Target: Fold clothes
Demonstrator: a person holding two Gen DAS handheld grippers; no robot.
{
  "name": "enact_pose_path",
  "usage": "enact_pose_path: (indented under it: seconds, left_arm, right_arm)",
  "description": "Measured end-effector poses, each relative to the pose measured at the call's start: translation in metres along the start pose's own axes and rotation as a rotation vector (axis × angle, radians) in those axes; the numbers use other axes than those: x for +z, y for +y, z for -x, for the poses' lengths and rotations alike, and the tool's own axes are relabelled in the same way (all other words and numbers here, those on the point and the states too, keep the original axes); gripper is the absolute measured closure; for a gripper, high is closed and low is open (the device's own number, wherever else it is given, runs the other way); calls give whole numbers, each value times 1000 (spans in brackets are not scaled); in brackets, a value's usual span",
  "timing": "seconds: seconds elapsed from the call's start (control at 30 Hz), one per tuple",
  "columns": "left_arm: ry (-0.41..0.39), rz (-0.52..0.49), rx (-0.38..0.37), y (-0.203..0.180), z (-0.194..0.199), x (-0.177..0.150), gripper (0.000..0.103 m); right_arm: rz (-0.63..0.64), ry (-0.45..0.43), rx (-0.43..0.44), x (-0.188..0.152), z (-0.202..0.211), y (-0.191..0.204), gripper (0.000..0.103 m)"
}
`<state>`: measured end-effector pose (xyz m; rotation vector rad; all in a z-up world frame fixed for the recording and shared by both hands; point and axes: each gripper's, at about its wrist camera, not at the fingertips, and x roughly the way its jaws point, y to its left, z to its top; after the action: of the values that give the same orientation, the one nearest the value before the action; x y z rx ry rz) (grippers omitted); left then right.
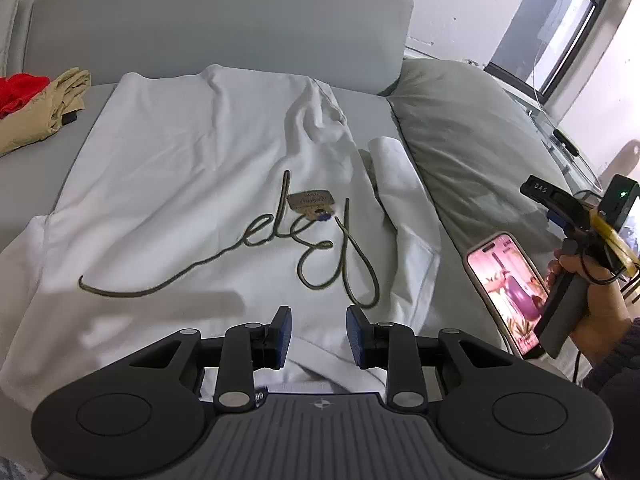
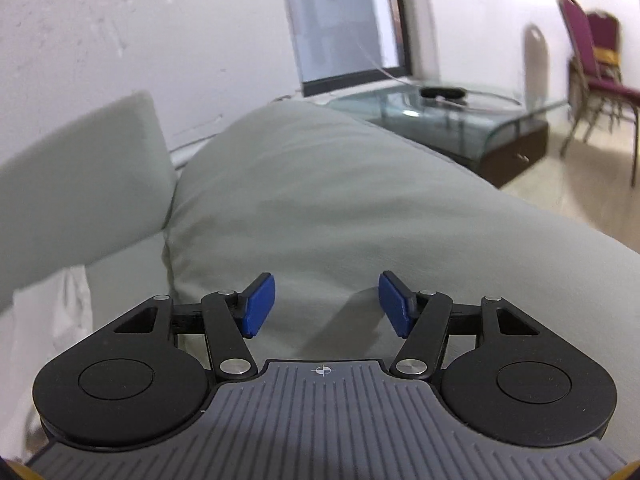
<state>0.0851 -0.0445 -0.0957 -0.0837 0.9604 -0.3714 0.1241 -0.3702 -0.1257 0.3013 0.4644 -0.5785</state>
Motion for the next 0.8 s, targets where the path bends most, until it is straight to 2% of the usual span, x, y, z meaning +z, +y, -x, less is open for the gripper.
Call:
enact_pose_path:
  seconds: [0.07,0.2,0.27,0.37,0.43,0.5,0.53,0.57,0.67,0.8]
  left_arm:
    - [0,5,0,2,-6,2,75]
    - [-9,6,-21,2,-10,3,75]
    - [-12,6,-31,2,-12,2,75]
    - [0,17,-31,2,-16,1,75]
    - [5,20,-31,2,-17,-1,75]
    - [7,22,-32,2,-16,-3,75]
    - [5,25,-33,2,-15,-4,75]
    - [4,28,-33,3,-13,-4,75]
    - [1,42,-37,7,-10,-6,75]
    - [3,60,-41,11,-10,-10,75]
  right_arm:
    - [15,-20,15,2,-11,6,39]
    - [-83,-17,145,15,-31,11,39]
    - [-87,31,225,22,-35,20,39]
    - [-19,120,349,26,-40,37,39]
    - [4,202,446,25,-44,48,39]
    - [10,301,557,23,-50,58,54]
    - [22,344,600,21,-53,64,67]
    - [36,384,640,19,-56,71,72]
    - [58,436,651,17,-66,84,72]
    - [-13,522,678,10,-78,89,71]
